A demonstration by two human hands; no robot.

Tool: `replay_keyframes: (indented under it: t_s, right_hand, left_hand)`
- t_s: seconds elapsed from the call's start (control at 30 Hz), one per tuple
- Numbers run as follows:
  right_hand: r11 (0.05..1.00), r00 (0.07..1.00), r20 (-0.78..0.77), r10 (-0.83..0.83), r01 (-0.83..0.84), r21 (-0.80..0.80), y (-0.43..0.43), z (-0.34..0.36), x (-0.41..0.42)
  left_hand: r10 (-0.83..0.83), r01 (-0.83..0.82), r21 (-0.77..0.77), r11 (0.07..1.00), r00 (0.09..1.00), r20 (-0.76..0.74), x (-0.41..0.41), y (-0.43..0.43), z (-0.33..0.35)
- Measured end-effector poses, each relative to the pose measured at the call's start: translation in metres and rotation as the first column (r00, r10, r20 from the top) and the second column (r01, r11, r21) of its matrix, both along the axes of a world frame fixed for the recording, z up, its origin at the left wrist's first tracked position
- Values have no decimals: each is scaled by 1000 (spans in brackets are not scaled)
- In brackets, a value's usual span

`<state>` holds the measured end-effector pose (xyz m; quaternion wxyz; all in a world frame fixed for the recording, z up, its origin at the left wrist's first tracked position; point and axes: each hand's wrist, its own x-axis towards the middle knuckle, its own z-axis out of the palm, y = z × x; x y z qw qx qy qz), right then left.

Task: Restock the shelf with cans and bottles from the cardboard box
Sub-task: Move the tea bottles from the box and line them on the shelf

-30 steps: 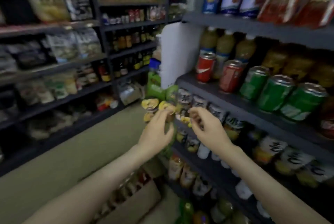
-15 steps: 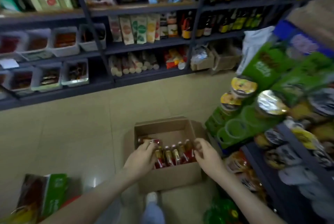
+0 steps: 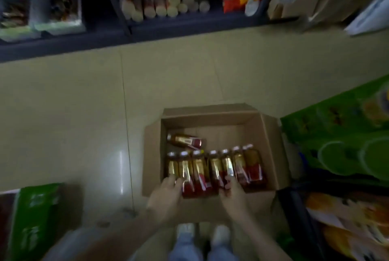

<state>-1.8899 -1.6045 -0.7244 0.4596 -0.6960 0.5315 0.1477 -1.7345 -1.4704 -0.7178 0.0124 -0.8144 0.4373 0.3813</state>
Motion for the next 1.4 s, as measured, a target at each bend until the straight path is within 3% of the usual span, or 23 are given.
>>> replay_keyframes:
  t_s: [0.1, 0.33, 0.57, 0.73, 0.9, 1.03, 1.1, 1.23, 1.33, 1.4]
  right_hand:
    - [997, 999, -22, -24, 25, 69, -4, -74, 17]
    - [968, 980, 5, 199, -197, 155, -10, -220, 34]
    - [953, 966, 77, 245, -255, 166, -10, -278, 43]
    - [959, 974, 201, 102, -149, 239, -23, -289, 29]
    - [919, 984, 120, -130, 74, 388, -47, -282, 17]
    - [831, 921, 65, -385, 315, 459, -75, -255, -1]
    - [797, 894, 68, -442, 357, 487, -87, -223, -5]
    - [780, 866, 53, -497, 419, 465, -101, -147, -10]
    - [707, 811, 69, -580, 460, 537, -97, -70, -6]
    - [630, 728, 100, -678, 506, 590, -93, -13, 0]
  left_hand:
    - [70, -71, 97, 993, 997, 8, -6, -12, -71]
    - [287, -320, 223, 921, 943, 166, -18, -11, -210]
    - [241, -265, 109, 958, 951, 196, -27, -32, -259]
    - [271, -302, 159, 940, 944, 190, -41, -47, -261]
    - [497, -463, 300, 834, 866, -47, -55, -73, -266]
    - [639, -600, 255, 758, 761, -110, -55, -85, -258]
    - [688, -642, 253, 724, 698, -198, -47, -89, -238]
    - [717, -690, 221, 689, 606, -344, -31, -100, -164]
    - [670, -688, 157, 708, 585, -457, -12, -108, -87]
    - [600, -674, 117, 730, 548, -583, 4, -111, -30]
